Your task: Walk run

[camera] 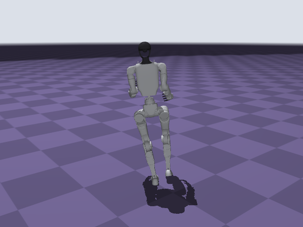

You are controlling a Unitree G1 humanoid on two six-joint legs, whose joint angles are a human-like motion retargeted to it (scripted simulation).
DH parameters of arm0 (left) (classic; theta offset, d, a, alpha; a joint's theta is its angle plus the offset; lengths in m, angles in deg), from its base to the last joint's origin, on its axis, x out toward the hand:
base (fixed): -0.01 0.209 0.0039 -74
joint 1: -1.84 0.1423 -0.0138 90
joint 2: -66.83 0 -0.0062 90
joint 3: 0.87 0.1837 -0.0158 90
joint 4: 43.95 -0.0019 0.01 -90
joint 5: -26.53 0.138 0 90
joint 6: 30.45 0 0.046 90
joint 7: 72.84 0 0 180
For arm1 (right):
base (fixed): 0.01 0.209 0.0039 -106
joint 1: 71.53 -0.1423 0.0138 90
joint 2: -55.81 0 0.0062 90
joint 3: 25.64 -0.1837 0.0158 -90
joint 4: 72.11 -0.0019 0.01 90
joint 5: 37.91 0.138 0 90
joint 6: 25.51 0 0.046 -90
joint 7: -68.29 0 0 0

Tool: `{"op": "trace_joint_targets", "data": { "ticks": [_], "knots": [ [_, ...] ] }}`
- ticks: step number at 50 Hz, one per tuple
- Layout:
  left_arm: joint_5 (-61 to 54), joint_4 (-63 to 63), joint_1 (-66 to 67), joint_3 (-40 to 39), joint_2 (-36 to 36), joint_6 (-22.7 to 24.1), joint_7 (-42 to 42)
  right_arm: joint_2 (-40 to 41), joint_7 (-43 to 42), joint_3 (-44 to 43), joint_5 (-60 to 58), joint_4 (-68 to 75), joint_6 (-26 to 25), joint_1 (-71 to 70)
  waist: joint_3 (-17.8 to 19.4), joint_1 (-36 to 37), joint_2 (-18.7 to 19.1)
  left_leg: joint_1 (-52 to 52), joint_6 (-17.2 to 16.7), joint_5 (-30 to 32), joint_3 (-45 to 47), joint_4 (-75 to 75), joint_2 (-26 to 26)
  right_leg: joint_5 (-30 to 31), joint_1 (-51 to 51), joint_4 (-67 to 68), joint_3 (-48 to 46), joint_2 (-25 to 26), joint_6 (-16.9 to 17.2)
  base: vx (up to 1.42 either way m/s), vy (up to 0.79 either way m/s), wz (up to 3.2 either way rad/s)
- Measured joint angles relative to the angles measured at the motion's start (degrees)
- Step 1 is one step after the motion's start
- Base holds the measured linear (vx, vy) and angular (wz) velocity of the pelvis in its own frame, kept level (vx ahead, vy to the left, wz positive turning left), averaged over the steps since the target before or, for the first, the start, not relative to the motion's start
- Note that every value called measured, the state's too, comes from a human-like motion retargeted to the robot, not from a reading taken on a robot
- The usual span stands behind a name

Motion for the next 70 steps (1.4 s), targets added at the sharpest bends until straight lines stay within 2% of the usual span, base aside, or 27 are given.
{"op": "trace_joint_targets", "data": {
  "ticks": [7,10,11,12,14,18,20,22,25,28,30,31,33,35,38,43,47,48,50,52,55,57,60,63,66,68,70],
  "knots": [
    [8.3,3.2,6.1,2.2,-5.3,-0.3,0.9,-0.5,-9.3,-3.4,-0.4,-1.6,4.2,1.0,0.7,-9.0,3.6,15.8,-13.0,38.6,-0.3,-7.4,5.5,-6.0,-1.0,-35.5,9.9,-2.6,-1.8,1.36,-0.31,0.99],
    [12.4,1.0,9.1,1.0,-5.9,0.1,0.4,-1.9,-11.9,-4.0,0.0,-4.2,4.3,-2.7,3.5,-9.1,-0.5,15.4,-15.7,48.5,-1.4,7.8,2.1,4.1,3.1,-32.2,3.6,-7.5,3.1,1.60,-0.64,0.34],
    [14.1,-0.7,11.3,-1.1,-5.6,1.3,0.0,-2.6,-12.0,-2.6,0.5,-4.8,4.2,-3.7,3.3,-8.1,0.8,12.7,-14.8,48.5,0.6,16.8,4.1,-3.0,3.7,-26.5,8.4,-1.4,-2.0,1.60,-0.71,0.07],
    [15.9,-2.9,13.3,-3.0,-5.0,2.5,0.0,-3.3,-12.2,-2.1,1.2,-4.9,4.1,-5.2,3.2,-7.1,1.8,9.7,-13.7,47.2,1.7,25.1,5.6,-8.9,4.3,-21.7,11.2,2.4,-5.2,1.79,-0.72,0.07],
    [19.4,-9.4,15.9,-5.5,-2.4,5.0,0.4,-5.1,-10.4,-5.7,5.0,-3.4,4.3,-10.9,2.8,-5.4,2.8,1.7,-11.5,38.8,0.6,37.8,6.3,-14.3,6.5,-17.5,7.3,1.0,-4.4,1.76,-0.54,1.14],
    [16.8,-14.8,22.6,-7.8,2.8,6.6,1.1,-7.2,-5.0,-4.9,13.6,-3.3,2.9,-17.4,1.3,1.0,0.2,-12.8,-7.7,20.9,8.1,41.0,4.8,-16.0,15.5,-21.7,8.3,2.5,-6.7,1.47,-0.18,0.01],
    [15.5,-15.1,25.5,-9.1,2.8,7.5,1.3,-8.0,-4.8,-4.4,17.2,-5.1,2.8,-17.4,1.3,3.8,-1.8,-19.1,-6.5,15.7,10.5,34.3,3.1,-9.1,20.1,-26.9,6.5,3.1,-6.5,1.85,-0.14,0.57],
    [15.2,-14.9,26.8,-10.9,2.1,8.2,0.0,-8.1,-4.2,-3.5,18.5,-6.4,3.2,-16.3,1.3,9.4,-4.8,-23.5,-4.5,12.9,14.4,21.4,0.8,3.0,25.3,-32.3,2.9,1.9,-2.5,1.41,-0.27,0.10],
    [13.9,-14.1,26.4,-11.2,1.7,7.8,-3.6,-6.3,-1.0,-3.9,14.9,-7.5,1.5,-14.2,1.6,14.1,-6.5,-23.1,-2.2,9.9,18.8,-3.7,-1.6,22.4,32.2,-37.0,1.0,4.1,6.8,1.41,-0.30,0.54],
    [12.6,-10.9,23.7,-10.7,3.4,5.4,-7.6,-4.2,1.8,-3.8,7.8,-7.4,-1.2,-13.4,3.1,12.8,-6.2,-18.4,-2.1,11.1,22.3,-15.2,-2.0,32.5,35.8,-29.9,2.2,5.9,16.3,1.39,-0.52,1.14],
    [12.1,-8.1,20.4,-10.0,3.7,3.3,-10.1,-3.4,1.2,-3.0,3.9,-6.1,-1.3,-14.0,5.7,9.4,-6.8,-14.6,1.8,16.5,22.6,-11.5,1.6,33.0,34.5,-16.3,4.8,9.9,15.2,1.95,-1.36,1.79],
    [11.8,-6.4,19.0,-9.6,3.6,2.4,-11.3,-2.8,0.4,-1.7,2.0,-4.9,-0.6,-13.8,4.2,6.1,-5.8,-15.0,1.8,8.6,18.0,-5.2,0.9,33.0,32.8,-15.3,2.7,12.6,12.5,1.97,-1.17,1.81],
    [10.4,-4.5,16.9,-6.5,3.6,2.2,-13.4,-1.3,-0.4,-0.8,-1.8,-1.4,1.0,-10.7,1.0,4.7,-2.2,-19.8,1.8,1.1,0.3,6.3,-1.3,28.3,28.4,-8.2,-4.8,14.5,5.9,2.21,0.05,0.93],
    [6.7,-5.4,10.7,-9.9,3.9,2.5,-9.9,-0.6,-1.0,1.6,-3.1,1.8,0.5,-7.6,0.2,3.4,1.2,-17.0,1.8,-5.1,8.4,15.7,9.1,17.9,21.6,4.6,-4.8,10.2,2.3,1.69,0.25,0.23],
    [0.9,-1.1,7.0,-4.1,5.3,-0.7,-7.5,-0.6,4.3,1.7,2.1,1.3,-1.1,-3.3,-2.1,1.9,2.9,-8.2,1.8,-6.8,6.0,10.0,5.8,8.1,10.5,3.8,-1.5,6.8,-4.4,1.36,0.11,0.98],
    [-0.1,3.1,8.2,1.1,0.5,-0.1,-7.9,-0.2,3.1,-4.5,1.2,-1.3,0.4,3.4,-2.4,-6.4,2.8,7.0,-2.2,12.7,-0.1,-4.8,-1.4,2.7,0.1,-19.7,5.2,-1.4,0.3,1.48,0.02,1.99],
    [4.2,3.1,11.2,1.2,-3.4,0.0,-5.5,-0.6,-4.9,-6.4,-0.1,-1.1,3.5,1.5,-1.7,-9.7,2.1,15.2,-8.5,33.4,2.4,-5.4,1.0,-2.6,0.2,-37.6,12.0,-5.1,3.6,1.39,-0.22,1.29],
    [6.2,3.0,11.6,0.7,-4.2,0.7,-5.3,-0.8,-6.8,-6.2,0.0,-1.4,3.9,0.2,-0.5,-9.7,1.3,15.5,-9.4,38.0,1.5,-1.9,0.4,-1.8,1.1,-38.0,13.4,-6.4,3.1,1.27,-0.31,1.35],
    [11.4,2.2,11.6,0.0,-5.9,2.7,-8.0,-1.5,-9.3,-5.0,1.1,-2.2,4.3,-3.1,2.2,-11.4,-2.0,13.4,-10.7,44.7,-0.7,10.7,-2.5,7.5,3.9,-34.4,16.5,-9.3,9.7,1.40,-0.49,1.61],
    [19.1,0.0,14.4,-4.1,-5.5,5.4,-10.8,-2.1,-8.7,-0.6,4.7,-2.4,4.3,-5.6,1.8,-9.7,-0.7,5.7,-10.4,41.6,4.8,29.2,3.2,-7.3,4.1,-23.0,13.3,-4.9,2.6,1.48,-0.67,0.88],
    [23.8,-7.3,19.1,-5.0,-1.0,6.9,-10.1,-2.2,-4.3,-2.8,15.1,-0.7,2.1,-13.5,1.8,-4.2,-0.3,-7.9,-8.7,27.5,3.9,49.0,5.7,-14.1,7.8,-17.9,5.6,-5.9,3.7,1.58,-0.50,1.11],
    [19.4,-10.5,22.5,-6.8,3.3,7.3,-6.9,-3.0,0.5,-3.0,20.6,-1.2,-0.5,-17.2,0.8,1.7,-3.0,-14.3,-7.4,19.3,10.7,47.9,5.7,-15.6,11.3,-19.9,7.1,-4.9,2.3,1.20,-0.14,-0.44],
    [12.7,-12.0,27.2,-10.3,5.1,7.2,-4.9,-4.9,1.1,-1.8,24.5,-4.4,-0.2,-18.5,1.2,5.8,-5.2,-23.6,-5.0,11.9,15.9,40.2,6.8,-9.1,19.0,-27.0,4.0,-4.3,1.8,1.61,0.07,0.75],
    [12.2,-11.2,28.4,-13.0,4.2,8.0,-8.0,-5.8,1.2,-2.9,23.3,-6.8,1.0,-16.7,0.8,11.2,-8.5,-28.1,-2.2,7.7,23.3,21.4,6.0,10.1,26.7,-34.7,2.3,-2.8,7.3,1.41,-0.04,0.89],
    [14.8,-9.6,26.3,-13.4,4.3,7.0,-13.0,-3.6,1.7,-4.0,16.9,-8.6,0.1,-12.8,0.3,12.1,-9.4,-26.2,-3.2,5.2,22.2,-1.1,0.6,29.7,32.6,-37.0,-0.6,-1.2,14.5,1.59,-0.14,1.36],
    [15.7,-7.1,23.9,-13.3,5.0,5.7,-15.5,-2.1,1.4,-3.7,12.8,-8.3,-0.3,-11.3,2.0,9.9,-10.9,-21.8,0.7,7.9,25.0,-5.7,1.3,33.0,32.8,-25.5,1.5,-0.5,16.9,1.59,-0.69,1.93],
    [16.1,-3.9,20.1,-12.1,5.5,3.3,-18.1,-1.0,0.0,-3.4,8.1,-6.2,0.3,-11.5,3.3,3.3,-12.4,-17.1,1.8,-3.0,23.3,0.5,-1.0,33.0,29.7,-10.5,2.2,2.9,13.5,2.28,-1.03,2.80]
  ]
}}
